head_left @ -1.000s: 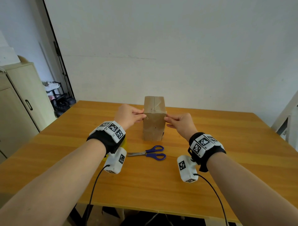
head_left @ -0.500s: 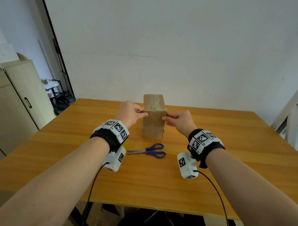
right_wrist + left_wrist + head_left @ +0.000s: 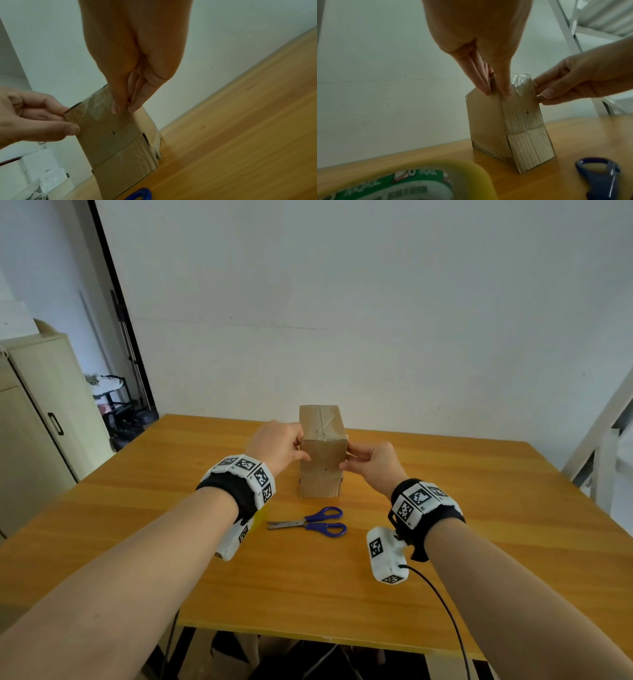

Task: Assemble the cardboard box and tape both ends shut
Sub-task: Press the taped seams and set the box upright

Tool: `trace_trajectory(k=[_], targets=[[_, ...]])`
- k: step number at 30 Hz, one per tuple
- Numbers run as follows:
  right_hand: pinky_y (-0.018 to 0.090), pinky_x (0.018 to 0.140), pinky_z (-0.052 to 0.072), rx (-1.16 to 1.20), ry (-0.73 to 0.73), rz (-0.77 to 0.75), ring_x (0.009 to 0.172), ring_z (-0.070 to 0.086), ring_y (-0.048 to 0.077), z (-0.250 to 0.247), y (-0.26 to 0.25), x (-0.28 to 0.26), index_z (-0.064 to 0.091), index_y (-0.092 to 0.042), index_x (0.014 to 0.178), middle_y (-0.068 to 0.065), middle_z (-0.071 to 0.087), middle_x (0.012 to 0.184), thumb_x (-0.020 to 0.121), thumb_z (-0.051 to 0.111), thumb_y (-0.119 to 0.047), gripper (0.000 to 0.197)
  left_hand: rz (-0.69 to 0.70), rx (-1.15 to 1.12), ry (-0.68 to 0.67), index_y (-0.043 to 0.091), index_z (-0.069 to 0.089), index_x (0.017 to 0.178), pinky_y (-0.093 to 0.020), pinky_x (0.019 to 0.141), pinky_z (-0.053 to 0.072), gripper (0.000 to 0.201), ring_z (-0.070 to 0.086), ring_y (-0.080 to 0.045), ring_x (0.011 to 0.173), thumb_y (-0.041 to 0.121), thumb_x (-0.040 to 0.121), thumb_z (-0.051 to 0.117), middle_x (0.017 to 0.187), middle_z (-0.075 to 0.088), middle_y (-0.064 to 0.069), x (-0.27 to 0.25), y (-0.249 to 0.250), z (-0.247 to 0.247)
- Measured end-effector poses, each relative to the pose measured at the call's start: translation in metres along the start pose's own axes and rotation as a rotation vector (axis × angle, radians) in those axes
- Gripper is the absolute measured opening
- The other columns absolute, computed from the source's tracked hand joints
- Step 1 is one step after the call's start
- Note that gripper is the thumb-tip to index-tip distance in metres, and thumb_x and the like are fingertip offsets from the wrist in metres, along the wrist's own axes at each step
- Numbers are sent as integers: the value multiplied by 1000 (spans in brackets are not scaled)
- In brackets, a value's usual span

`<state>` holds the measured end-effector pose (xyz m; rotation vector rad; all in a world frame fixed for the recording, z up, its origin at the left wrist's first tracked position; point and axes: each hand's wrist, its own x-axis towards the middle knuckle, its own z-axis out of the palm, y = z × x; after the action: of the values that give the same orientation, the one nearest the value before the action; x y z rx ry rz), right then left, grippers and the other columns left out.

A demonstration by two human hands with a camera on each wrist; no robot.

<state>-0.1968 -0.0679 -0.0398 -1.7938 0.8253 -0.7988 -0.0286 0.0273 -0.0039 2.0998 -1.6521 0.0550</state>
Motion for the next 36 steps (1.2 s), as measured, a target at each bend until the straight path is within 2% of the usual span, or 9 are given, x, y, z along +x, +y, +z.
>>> trace_trajectory(k=[3,6,10,13,17,22,27,33,36], targets=[[25,99,45,-16,-45,5,111,60,13,-7,-3,-2,58,-1,125,10,63,124,80,66,7,46,-10,-100,-23,2,66,103,-36,85,55,39,69,-23,87,25,73,77,95,72,-12,-3,-1,-4],[16,86,52,-16,-67,20,110,61,14,-12,-6,-2,60,-1,123,10,64,122,86,63,-1,37,-11,-115,17,0,69,88,-41,82,54,33,69,-27,82,30,76,73,84,71,-12,0,-2,-6],[13,78,54,-17,-68,49,115,60,18,-9,-9,-2,51,-3,132,12,62,125,89,59,0,44,-28,-112,38,16,57,72,-42,80,54,21,59,-22,67,30,78,72,71,60,-3,2,2,-5],[22,87,52,-39,-73,74,120,56,18,-9,-11,-3,29,-10,147,13,56,133,92,49,6,60,-42,-146,37,7,69,87,-37,85,54,20,68,-24,81,23,76,75,86,72,-12,3,0,-3],[37,101,47,-271,-120,-41,127,51,25,-1,-14,-7,36,-13,144,9,56,134,93,34,9,55,-62,-187,30,1,68,105,-35,91,52,32,69,-23,92,14,76,75,99,72,-14,4,0,1],[33,103,43,-310,-124,-30,130,47,23,7,-16,-8,41,-13,140,9,53,137,86,34,15,61,-109,-180,11,5,62,112,-32,88,53,31,68,-20,92,7,82,68,102,71,-11,4,-2,6],[34,107,36,-252,-150,83,136,38,25,2,-14,-8,41,-7,140,12,46,143,84,27,21,64,-222,-239,-73,12,36,140,-35,91,53,62,64,-19,103,-1,84,60,112,67,-8,-3,-3,11],[23,100,34,-204,-175,103,136,38,25,5,-19,-17,37,-6,142,14,45,143,86,27,20,63,-294,-521,-174,11,53,126,-36,92,51,56,64,-22,104,6,74,74,117,66,-9,-3,7,16],[36,107,35,-229,-137,91,135,37,34,4,-23,-17,28,-14,147,20,41,145,86,27,14,67,-304,-573,-63,12,56,118,-25,77,49,50,62,-16,96,23,74,77,105,65,0,-3,13,14]])
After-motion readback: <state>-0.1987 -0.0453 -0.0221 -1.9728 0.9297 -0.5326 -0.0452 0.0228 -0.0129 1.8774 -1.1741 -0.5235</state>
